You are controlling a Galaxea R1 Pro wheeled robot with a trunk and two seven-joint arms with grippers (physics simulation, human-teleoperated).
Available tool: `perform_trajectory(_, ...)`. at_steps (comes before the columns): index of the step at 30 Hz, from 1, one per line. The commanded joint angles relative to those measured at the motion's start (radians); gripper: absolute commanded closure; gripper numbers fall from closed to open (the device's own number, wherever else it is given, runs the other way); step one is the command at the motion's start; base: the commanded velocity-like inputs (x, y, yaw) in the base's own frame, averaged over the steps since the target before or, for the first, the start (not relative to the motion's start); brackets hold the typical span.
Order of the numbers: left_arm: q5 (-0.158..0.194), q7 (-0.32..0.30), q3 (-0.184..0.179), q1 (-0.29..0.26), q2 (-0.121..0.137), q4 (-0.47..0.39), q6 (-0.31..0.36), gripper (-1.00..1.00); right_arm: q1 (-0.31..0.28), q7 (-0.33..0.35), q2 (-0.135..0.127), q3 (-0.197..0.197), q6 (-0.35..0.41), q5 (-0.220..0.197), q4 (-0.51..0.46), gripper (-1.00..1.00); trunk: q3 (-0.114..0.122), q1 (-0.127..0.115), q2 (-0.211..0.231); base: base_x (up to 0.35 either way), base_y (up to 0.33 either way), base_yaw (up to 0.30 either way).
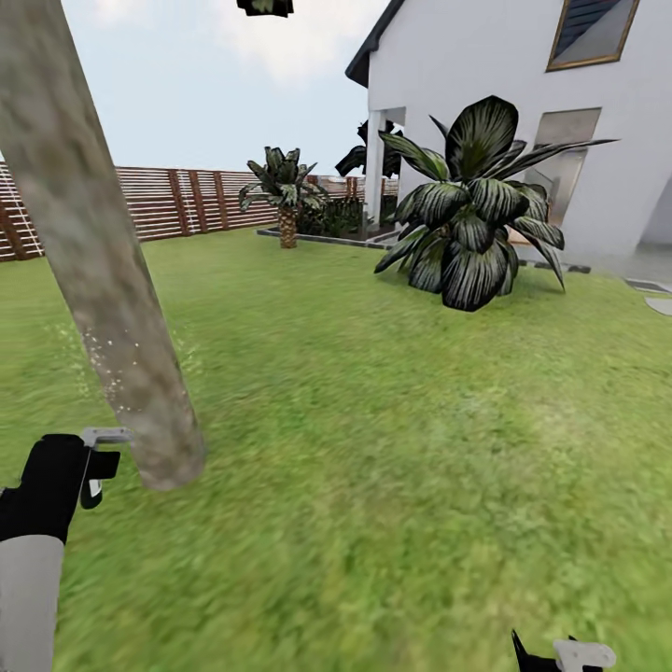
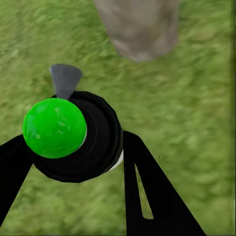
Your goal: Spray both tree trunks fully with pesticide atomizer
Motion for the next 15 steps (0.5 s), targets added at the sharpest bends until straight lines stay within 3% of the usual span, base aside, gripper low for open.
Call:
perform_trajectory(1, -0.002, 0.000, 0.000, 0.000, 0.000, 0.004, 0.000, 1.00, 0.000, 0.000, 0.000, 0.000, 0.000, 0.000, 0.000, -1.00, 0.000, 0.000, 0.000, 0.242, -0.187, 0.001)
perform_trajectory(8, -0.005, 0.000, 0.001, 0.000, 0.001, 0.031, -0.001, 1.00, 0.000, 0.000, 0.000, 0.000, 0.000, 0.000, 0.000, -1.00, 0.000, 0.000, 0.000, 0.268, -0.159, 0.040)
perform_trajectory(12, -0.003, 0.000, 0.001, 0.001, 0.002, 0.039, 0.000, 1.00, 0.000, 0.000, 0.000, 0.000, 0.000, -0.001, 0.000, -1.00, 0.000, 0.000, 0.000, 0.301, -0.106, 0.254)
perform_trajectory(15, -0.005, 0.001, 0.001, 0.049, 0.002, 0.075, -0.009, 1.00, 0.000, 0.000, 0.000, 0.000, 0.000, 0.000, 0.000, -1.00, 0.000, 0.000, 0.000, 0.143, -0.022, 0.275)
